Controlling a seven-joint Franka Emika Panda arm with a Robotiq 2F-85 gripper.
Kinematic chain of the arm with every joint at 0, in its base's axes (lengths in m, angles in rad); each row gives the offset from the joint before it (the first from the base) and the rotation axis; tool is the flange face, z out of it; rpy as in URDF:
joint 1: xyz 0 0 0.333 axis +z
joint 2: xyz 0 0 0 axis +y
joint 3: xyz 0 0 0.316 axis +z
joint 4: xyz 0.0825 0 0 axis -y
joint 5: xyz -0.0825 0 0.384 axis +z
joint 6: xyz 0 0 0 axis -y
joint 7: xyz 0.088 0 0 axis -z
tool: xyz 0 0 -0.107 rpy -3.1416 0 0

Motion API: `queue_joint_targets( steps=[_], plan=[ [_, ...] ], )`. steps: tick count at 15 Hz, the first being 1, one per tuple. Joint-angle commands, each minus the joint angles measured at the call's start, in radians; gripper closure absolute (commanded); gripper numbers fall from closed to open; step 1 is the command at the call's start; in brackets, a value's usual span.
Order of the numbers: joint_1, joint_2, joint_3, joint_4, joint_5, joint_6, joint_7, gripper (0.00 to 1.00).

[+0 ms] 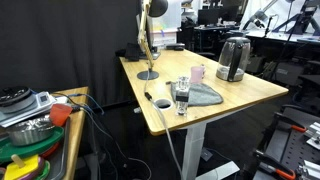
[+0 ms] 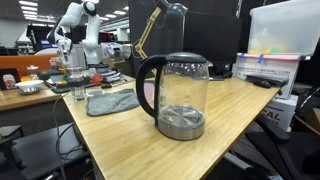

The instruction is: Press the button on the handle of the kettle

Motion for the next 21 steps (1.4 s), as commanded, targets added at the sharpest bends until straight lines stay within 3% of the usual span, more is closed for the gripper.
queue_joint_targets(
  steps=[1,12,17,21],
  plan=[
    [-0.002,0.000,0.002,0.002,0.001,-0.001,-0.001,0.00],
    [-0.002,-0.001,0.002,0.002,0.001,-0.001,-0.001,0.00],
    [-0.009,0.086,0.090,-0.002,-0.017,0.177,0.215,0.00],
    [-0.044,0.211,0.172,0.018,-0.080,0.266,0.464,0.00]
  ],
)
